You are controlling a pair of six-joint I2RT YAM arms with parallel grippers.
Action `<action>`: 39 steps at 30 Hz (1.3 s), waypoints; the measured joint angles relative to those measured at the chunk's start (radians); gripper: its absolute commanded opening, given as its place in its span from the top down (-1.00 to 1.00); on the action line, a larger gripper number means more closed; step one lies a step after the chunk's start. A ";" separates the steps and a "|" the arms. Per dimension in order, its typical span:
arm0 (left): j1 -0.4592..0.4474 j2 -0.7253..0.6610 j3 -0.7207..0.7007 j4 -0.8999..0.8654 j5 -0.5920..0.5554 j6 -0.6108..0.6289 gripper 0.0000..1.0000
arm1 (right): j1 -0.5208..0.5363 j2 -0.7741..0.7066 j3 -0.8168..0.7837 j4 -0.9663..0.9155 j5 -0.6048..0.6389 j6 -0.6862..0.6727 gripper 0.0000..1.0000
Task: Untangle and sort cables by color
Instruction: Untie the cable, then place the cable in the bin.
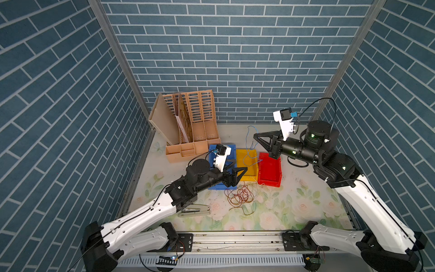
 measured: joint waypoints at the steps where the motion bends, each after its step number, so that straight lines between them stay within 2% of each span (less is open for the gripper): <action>1: -0.001 -0.020 -0.003 -0.011 -0.011 -0.007 -0.57 | 0.000 0.008 -0.010 0.011 -0.005 0.004 1.00; 18: -0.001 -0.430 -0.132 -0.357 -0.290 -0.173 -0.69 | 0.003 0.222 -0.076 0.249 -0.112 0.049 1.00; 31: -0.001 -0.458 -0.159 -0.409 -0.326 -0.214 -0.69 | 0.024 0.361 -0.104 0.371 -0.159 0.067 1.00; 39: -0.001 -0.454 -0.164 -0.410 -0.325 -0.225 -0.69 | 0.024 0.376 -0.227 0.395 -0.155 0.066 1.00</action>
